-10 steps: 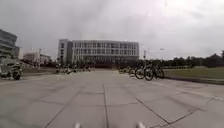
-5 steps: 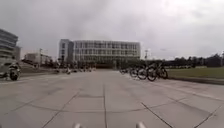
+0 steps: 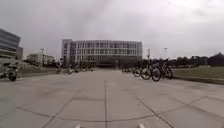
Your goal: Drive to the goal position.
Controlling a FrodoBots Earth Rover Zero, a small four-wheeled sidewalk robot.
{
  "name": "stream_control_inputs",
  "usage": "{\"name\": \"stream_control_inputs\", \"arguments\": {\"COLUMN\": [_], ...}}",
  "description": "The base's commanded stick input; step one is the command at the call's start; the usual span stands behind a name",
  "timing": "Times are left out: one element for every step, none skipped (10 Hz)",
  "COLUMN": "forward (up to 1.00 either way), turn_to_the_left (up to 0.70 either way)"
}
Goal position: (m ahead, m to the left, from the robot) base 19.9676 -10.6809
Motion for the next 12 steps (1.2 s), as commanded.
{"name": "stream_control_inputs", "arguments": {"forward": [0.50, 0.50, 0.50, 0.50, 0.50, 0.50, 0.50, 0.50, 0.50, 0.50, 0.50, 0.50], "turn_to_the_left": [0.00, 0.00, 0.00, 0.00, 0.00, 0.00, 0.00, 0.00, 0.00, 0.00, 0.00, 0.00]}}
